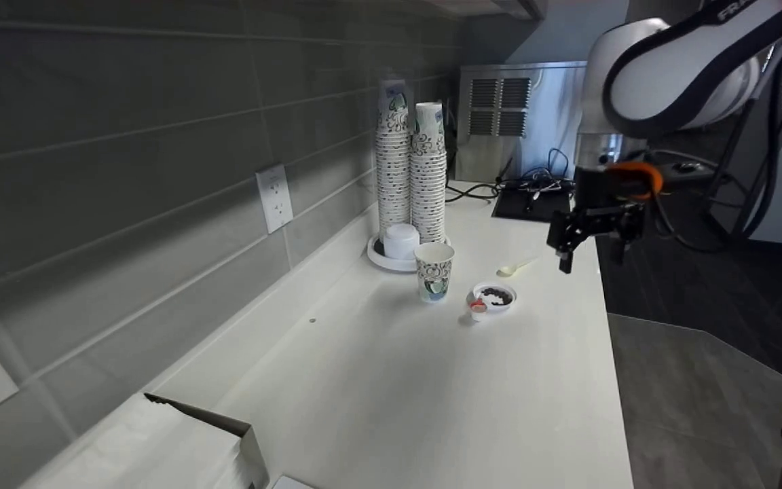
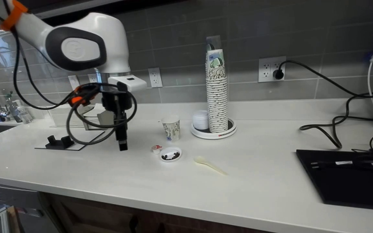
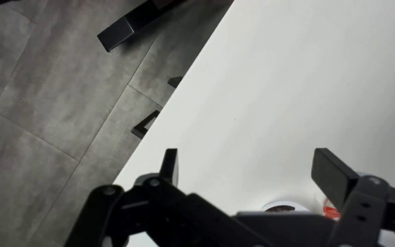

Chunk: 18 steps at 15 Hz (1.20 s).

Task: Bring the coffee capsule closer to the stacks of cups

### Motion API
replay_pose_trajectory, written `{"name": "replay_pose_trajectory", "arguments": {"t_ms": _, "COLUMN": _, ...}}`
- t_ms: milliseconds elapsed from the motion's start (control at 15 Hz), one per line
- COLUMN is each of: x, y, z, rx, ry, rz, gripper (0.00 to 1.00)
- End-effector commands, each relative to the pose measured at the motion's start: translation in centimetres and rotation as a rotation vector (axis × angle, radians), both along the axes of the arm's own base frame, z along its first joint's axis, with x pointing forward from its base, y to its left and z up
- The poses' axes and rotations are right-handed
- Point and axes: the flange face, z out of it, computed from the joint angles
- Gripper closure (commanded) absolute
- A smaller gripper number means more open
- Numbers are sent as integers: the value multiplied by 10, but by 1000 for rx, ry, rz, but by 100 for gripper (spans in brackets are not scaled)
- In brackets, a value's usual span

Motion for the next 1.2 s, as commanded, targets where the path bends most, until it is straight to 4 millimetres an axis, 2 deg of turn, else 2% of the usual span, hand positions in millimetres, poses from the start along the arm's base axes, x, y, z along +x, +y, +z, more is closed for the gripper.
{"name": "replay_pose_trajectory", "arguments": {"t_ms": 0, "x": 60, "y": -8, "z": -25, "rx": 45, "ry": 58, "rz": 182, "gripper": 0}}
{"name": "replay_pose_trajectory", "arguments": {"t_ms": 333, "x": 110, "y": -25, "z": -60, "rx": 105, "ry": 24, "rz": 460, "gripper": 0}}
{"name": "replay_pose_trajectory", "arguments": {"t_ms": 400, "x": 87, "y": -22, "z": -47, "rx": 65, "ry": 30, "rz": 377, "gripper": 0}}
{"name": "replay_pose_trajectory", "arguments": {"t_ms": 600, "x": 104, "y": -25, "z": -64, "rx": 85, "ry": 39, "rz": 443, "gripper": 0}}
{"name": "replay_pose_trajectory", "arguments": {"t_ms": 867, "x": 109, "y": -25, "z": -61, "rx": 99, "ry": 32, "rz": 472, "gripper": 0}}
{"name": "replay_pose_trajectory", "arguments": {"t_ms": 933, "x": 111, "y": -18, "z": -61, "rx": 188, "ry": -33, "rz": 530, "gripper": 0}}
{"name": "replay_pose_trajectory", "arguments": {"t_ms": 1133, "x": 112, "y": -10, "z": -65, "rx": 284, "ry": -103, "rz": 612, "gripper": 0}}
